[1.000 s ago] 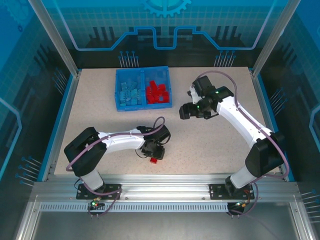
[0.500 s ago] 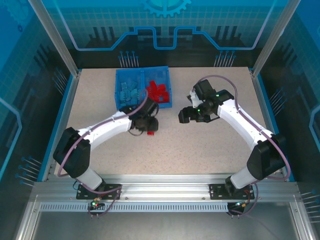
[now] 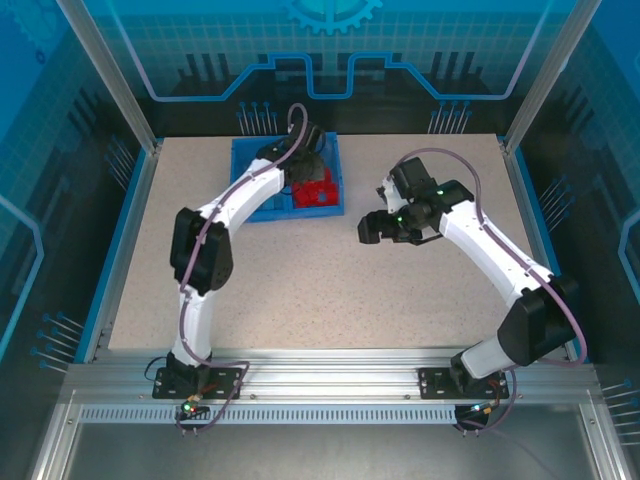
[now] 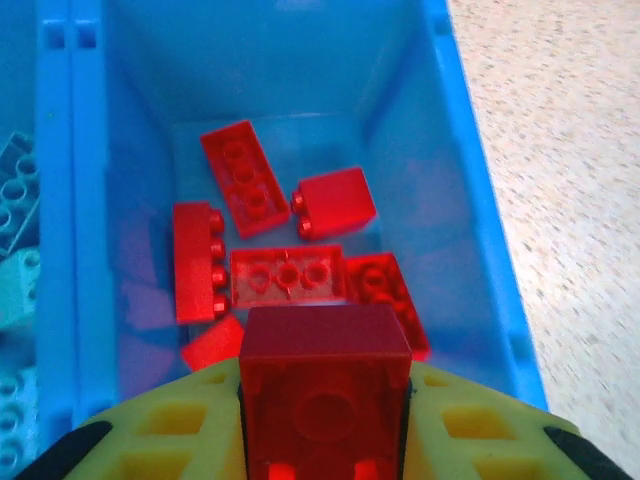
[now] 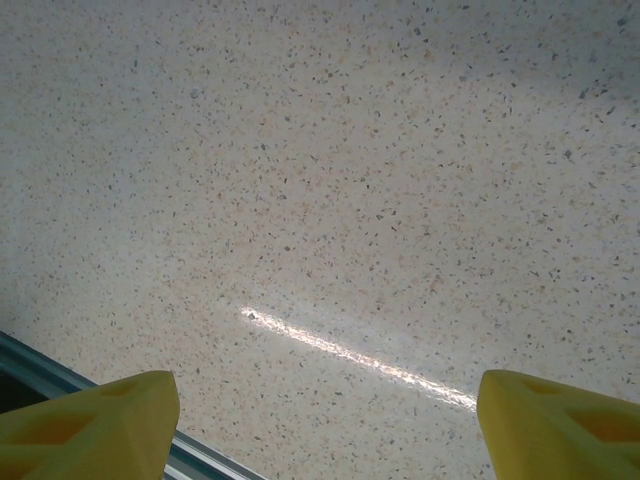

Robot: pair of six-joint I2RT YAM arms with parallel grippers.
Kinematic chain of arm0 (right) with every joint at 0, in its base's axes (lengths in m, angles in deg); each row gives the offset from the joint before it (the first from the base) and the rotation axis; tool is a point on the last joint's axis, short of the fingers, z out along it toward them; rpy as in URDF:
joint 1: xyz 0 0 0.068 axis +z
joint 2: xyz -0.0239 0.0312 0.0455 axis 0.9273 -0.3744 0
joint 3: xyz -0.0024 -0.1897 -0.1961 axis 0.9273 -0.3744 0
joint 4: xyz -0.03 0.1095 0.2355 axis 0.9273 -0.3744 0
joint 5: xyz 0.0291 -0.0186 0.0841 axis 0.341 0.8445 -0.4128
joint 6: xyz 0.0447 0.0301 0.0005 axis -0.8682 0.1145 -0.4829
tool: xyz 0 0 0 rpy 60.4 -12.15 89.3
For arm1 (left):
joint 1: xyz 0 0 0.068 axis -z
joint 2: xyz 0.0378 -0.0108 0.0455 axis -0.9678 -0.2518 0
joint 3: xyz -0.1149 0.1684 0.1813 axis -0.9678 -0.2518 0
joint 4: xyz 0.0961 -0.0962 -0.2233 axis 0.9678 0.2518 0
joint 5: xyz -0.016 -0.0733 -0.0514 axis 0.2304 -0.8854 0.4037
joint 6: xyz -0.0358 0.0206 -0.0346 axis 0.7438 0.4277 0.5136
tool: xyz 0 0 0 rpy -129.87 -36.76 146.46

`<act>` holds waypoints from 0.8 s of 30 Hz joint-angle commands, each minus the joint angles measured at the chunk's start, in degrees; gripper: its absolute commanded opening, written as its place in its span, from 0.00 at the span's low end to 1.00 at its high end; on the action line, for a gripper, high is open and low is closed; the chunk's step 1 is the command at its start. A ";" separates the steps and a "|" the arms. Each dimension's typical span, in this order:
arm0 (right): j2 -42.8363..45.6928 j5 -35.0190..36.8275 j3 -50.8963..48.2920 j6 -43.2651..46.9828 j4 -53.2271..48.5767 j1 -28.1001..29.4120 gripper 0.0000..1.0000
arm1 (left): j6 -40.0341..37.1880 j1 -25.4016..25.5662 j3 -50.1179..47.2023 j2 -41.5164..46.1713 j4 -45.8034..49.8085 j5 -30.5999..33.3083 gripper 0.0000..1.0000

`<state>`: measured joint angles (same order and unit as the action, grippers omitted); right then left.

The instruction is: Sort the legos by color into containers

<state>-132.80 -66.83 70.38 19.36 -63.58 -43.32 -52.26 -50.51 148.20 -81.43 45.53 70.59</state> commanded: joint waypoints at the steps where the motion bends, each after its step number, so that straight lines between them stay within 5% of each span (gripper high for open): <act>1: 2.93 1.32 0.71 0.25 -2.41 -0.69 0.80 | -1.79 -0.44 9.80 -5.65 4.27 2.85 0.32; 13: 5.78 2.24 -0.84 -0.78 -2.25 -1.49 0.81 | -3.27 -0.85 39.69 -21.26 16.74 2.12 0.59; 19: 7.25 4.76 -2.41 -0.01 0.65 -1.57 0.81 | -5.95 -0.85 42.94 -17.90 21.03 1.40 0.60; 24: 11.76 13.83 -8.55 1.35 8.13 -1.99 0.81 | -9.22 -0.46 42.44 -11.34 27.66 1.21 0.64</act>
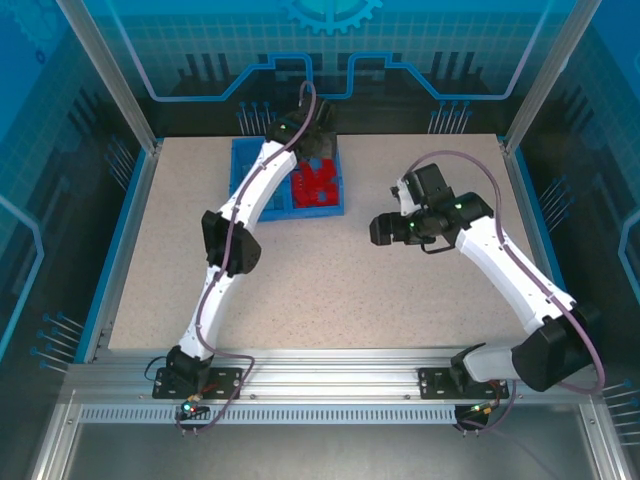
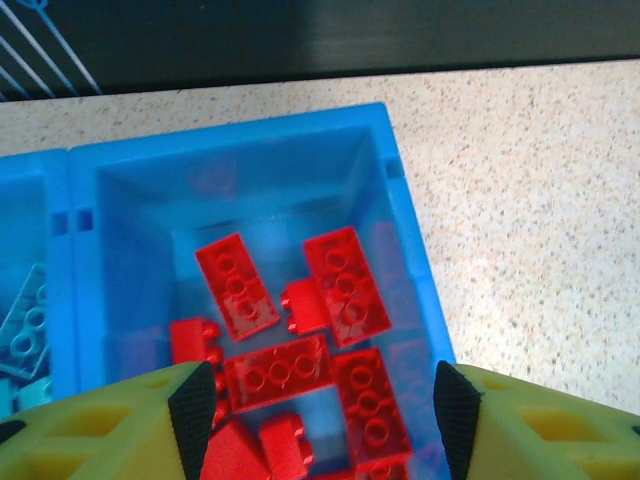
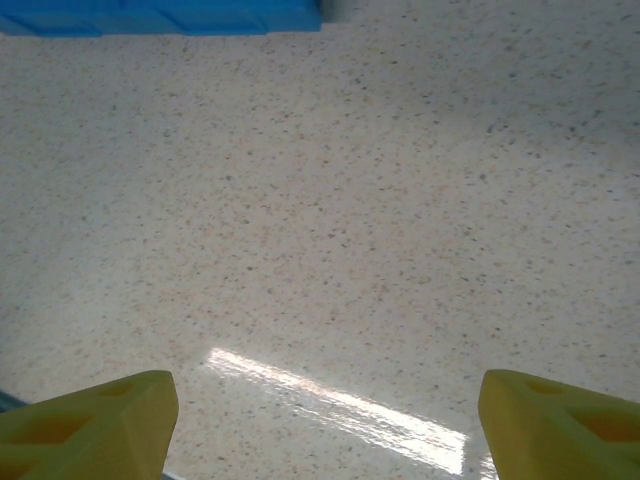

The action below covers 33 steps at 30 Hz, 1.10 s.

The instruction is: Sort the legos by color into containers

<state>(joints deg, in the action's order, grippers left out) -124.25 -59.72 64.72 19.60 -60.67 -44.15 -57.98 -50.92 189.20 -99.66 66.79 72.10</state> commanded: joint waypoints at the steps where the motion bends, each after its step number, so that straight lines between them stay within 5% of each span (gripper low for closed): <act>1: 4.30 8.45 -4.43 1.50 7.03 -1.27 0.81 | -3.94 0.11 0.77 8.08 7.50 -0.24 0.64; 5: 8.95 15.17 -11.62 4.34 16.00 -2.18 0.82 | -5.72 1.86 -12.82 17.56 6.11 0.20 0.66; 12: 11.17 22.57 -18.74 8.30 22.32 -5.36 0.88 | -1.19 2.69 -62.10 46.51 -20.15 -1.05 0.67; 21: 13.03 25.36 -36.12 14.92 44.08 -8.17 0.98 | -0.15 2.16 -109.49 76.91 -44.07 2.64 0.88; 26: 7.32 23.20 -39.60 18.51 56.15 -10.26 1.00 | -2.29 1.40 -124.25 88.57 -51.57 6.28 0.90; 31: -4.36 18.70 -39.81 17.96 72.37 -13.87 1.00 | -4.98 -1.20 -128.31 92.61 -51.21 7.02 0.90; 33: -9.59 15.65 -33.14 20.48 66.32 -14.32 0.98 | -6.01 -2.01 -129.18 92.76 -52.00 6.73 0.91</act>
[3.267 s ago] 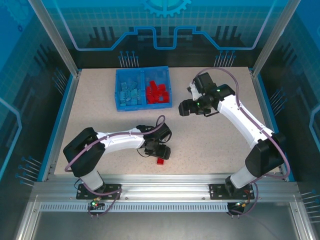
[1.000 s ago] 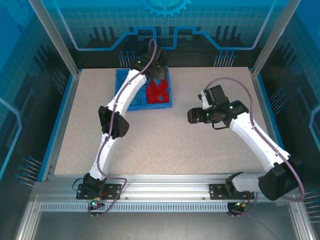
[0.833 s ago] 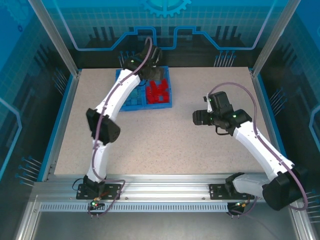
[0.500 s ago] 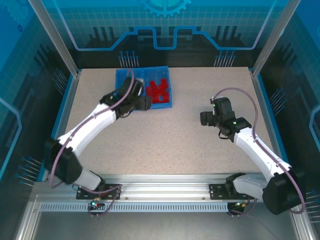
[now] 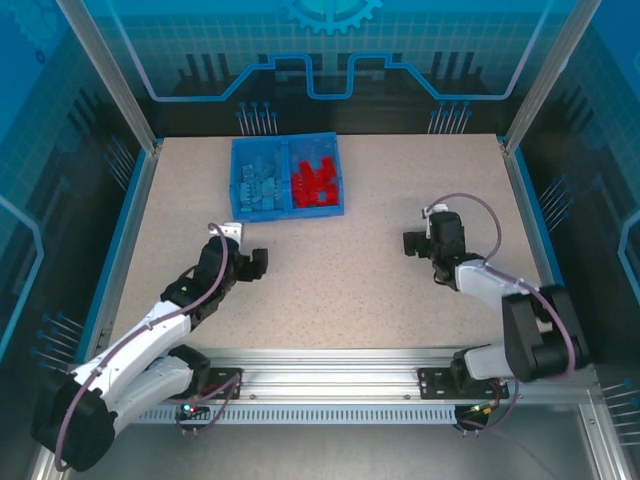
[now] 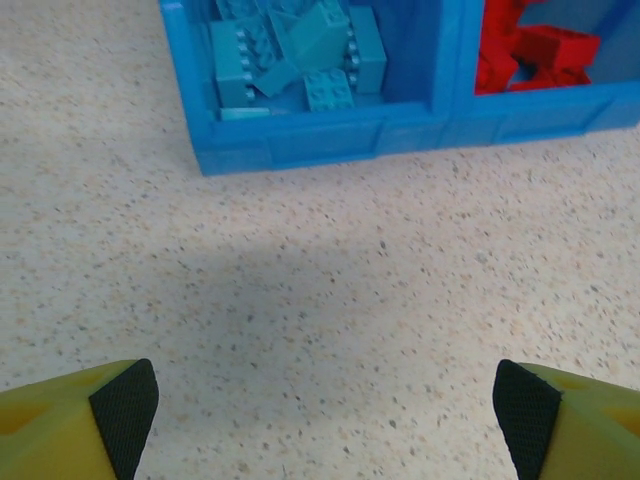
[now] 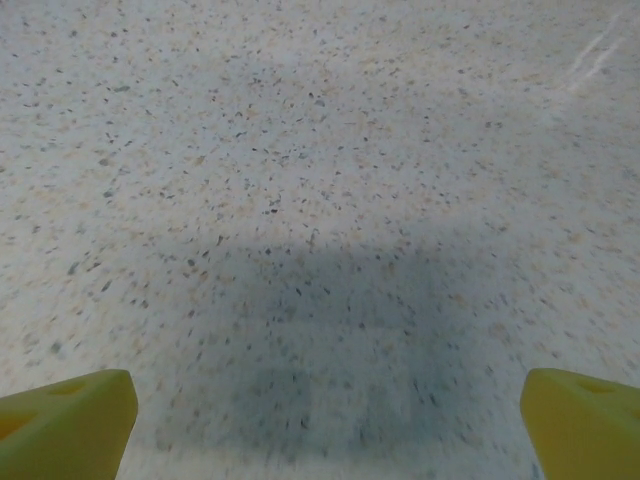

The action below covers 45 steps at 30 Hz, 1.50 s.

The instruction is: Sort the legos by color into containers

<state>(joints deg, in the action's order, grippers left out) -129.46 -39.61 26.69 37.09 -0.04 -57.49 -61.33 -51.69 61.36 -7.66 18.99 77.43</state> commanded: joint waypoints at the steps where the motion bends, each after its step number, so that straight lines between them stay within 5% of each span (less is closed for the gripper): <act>1: -5.59 -5.00 5.80 5.66 5.54 -0.54 0.97 | -3.23 -1.59 -1.73 0.76 -4.66 1.16 0.91; 3: -6.10 -3.73 0.76 11.15 18.47 0.43 1.00 | -3.41 -2.74 -2.19 0.64 -5.58 1.19 0.93; 4: -6.16 -3.72 2.28 8.61 14.42 -1.14 1.00 | -3.50 -3.25 -2.29 0.51 -6.20 0.96 0.93; 7: -4.06 -17.71 -3.04 4.52 21.63 -8.72 1.00 | -4.53 -5.79 -1.93 -1.30 -8.08 -1.00 0.94; 9: -5.09 -18.82 -10.34 4.89 36.46 -8.81 1.00 | -5.88 -8.39 -1.26 -3.64 -10.06 -3.47 0.95; 16: -4.87 -15.57 -9.27 5.57 33.51 -7.10 1.00 | -10.82 -14.28 -6.80 -15.18 -31.99 -5.05 0.99; 21: -4.77 -15.79 -9.24 5.50 32.94 -7.24 1.00 | -15.75 -17.78 -5.29 -24.84 -42.20 -11.23 0.99; 28: -4.78 -15.71 -9.28 5.57 33.00 -7.19 1.00 | -12.28 -23.86 -7.76 -36.55 -60.79 -23.07 0.99; 45: -4.90 -15.70 -9.17 5.70 32.91 -7.16 1.00 | -10.65 -25.66 -5.52 -36.10 -55.82 -24.66 0.99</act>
